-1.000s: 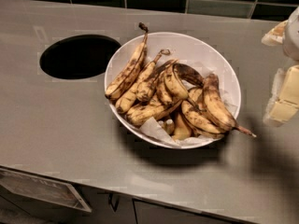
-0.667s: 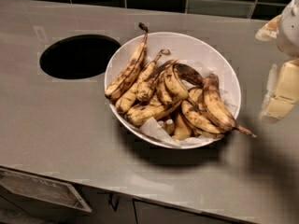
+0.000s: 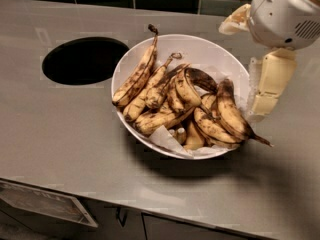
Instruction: Pick banana from white bowl
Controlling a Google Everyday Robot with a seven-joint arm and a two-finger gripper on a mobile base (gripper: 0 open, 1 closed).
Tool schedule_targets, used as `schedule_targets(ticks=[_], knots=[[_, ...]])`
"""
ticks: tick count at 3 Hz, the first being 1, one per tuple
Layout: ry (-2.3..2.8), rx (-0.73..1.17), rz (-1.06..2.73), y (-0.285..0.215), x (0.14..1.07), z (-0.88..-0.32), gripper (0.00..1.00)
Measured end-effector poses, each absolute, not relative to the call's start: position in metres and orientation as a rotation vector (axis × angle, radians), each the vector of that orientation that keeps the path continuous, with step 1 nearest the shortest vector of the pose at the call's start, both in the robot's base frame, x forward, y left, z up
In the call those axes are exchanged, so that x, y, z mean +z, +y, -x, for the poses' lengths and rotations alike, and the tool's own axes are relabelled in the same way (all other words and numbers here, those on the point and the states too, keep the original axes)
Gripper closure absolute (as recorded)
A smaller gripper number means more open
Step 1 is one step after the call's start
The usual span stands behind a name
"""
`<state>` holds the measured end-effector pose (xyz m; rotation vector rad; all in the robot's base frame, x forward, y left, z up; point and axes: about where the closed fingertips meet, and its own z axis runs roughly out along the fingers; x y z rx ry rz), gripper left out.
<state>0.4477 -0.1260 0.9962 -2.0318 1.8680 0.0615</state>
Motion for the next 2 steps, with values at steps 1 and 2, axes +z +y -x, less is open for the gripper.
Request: schedule_targets(ticks=[1,2], knots=[[1.868,0.062,2.032,-0.126,0.996,-0.448,0.0],[1.809,0.055,2.066,-0.115,0.998,-0.449,0.0]])
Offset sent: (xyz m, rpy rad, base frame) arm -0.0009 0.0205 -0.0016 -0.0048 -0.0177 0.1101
